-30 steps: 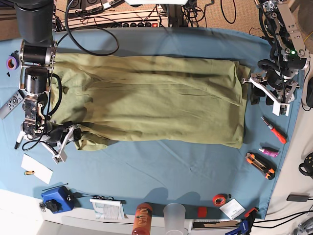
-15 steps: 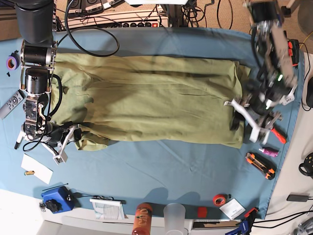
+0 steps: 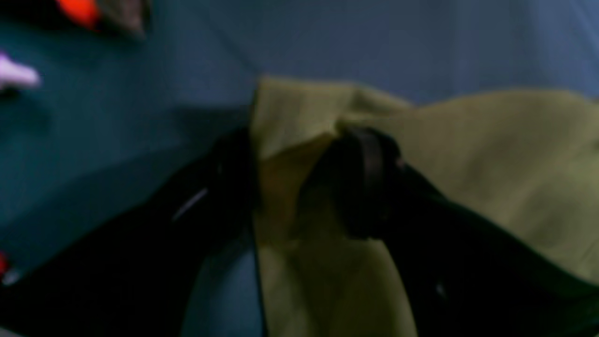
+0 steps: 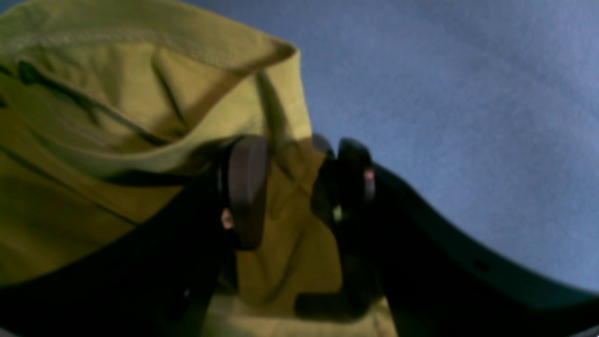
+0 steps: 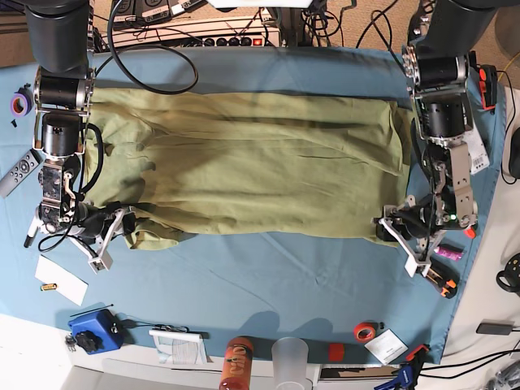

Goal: Layout the t-shirt on the table in an organized manner, then fold the t-shirt properly
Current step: 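Move the left gripper to the other hem corner and grasp it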

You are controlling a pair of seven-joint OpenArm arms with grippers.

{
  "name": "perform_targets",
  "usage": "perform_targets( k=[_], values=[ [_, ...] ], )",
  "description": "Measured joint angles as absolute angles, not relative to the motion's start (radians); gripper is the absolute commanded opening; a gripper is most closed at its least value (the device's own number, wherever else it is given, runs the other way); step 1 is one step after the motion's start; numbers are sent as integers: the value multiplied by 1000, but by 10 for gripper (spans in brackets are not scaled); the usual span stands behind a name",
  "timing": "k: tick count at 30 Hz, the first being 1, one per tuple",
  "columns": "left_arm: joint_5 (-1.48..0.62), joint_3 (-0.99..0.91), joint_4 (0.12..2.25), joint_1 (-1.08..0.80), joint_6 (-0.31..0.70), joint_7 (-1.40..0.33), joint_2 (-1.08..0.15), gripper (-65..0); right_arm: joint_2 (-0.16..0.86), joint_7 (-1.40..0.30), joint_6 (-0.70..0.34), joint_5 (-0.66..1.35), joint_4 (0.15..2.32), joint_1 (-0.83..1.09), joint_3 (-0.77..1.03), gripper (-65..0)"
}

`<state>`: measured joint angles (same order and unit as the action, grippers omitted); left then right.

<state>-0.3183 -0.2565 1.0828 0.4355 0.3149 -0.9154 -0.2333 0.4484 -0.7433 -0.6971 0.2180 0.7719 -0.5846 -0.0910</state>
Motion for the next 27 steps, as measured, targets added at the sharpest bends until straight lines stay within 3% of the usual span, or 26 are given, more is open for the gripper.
perform_targets(
  k=[3, 5, 7, 9, 10, 16, 27],
  values=[
    [-326, -257, 1063, 444, 315, -923, -239, -329, 448, -744, -697, 217, 772, -585, -91, -436],
    [-326, -257, 1064, 445, 315, -939, -239, -366, 448, -744, -698, 223, 772, -584, -91, -554],
    [-349, -257, 1065, 445, 315, -952, -239, -476, 448, -759, -697, 242, 772, -585, -91, -650],
    [-379, -258, 1063, 444, 308, -975, -245, -633, 448, -778, -696, 267, 773, -585, -91, -650],
    [-406, -258, 1063, 442, 311, -994, -245, -650, 448, -789, -683, 274, 781, -584, -91, -650],
    [-495, -258, 1085, 436, 251, -1067, -239, -650, 445, -852, -659, 287, 895, -573, -60, -650],
    [-548, -323, 1335, 408, 251, -1216, -236, -650, 445, -935, -659, 369, 1037, -516, 79, -650]
  ],
)
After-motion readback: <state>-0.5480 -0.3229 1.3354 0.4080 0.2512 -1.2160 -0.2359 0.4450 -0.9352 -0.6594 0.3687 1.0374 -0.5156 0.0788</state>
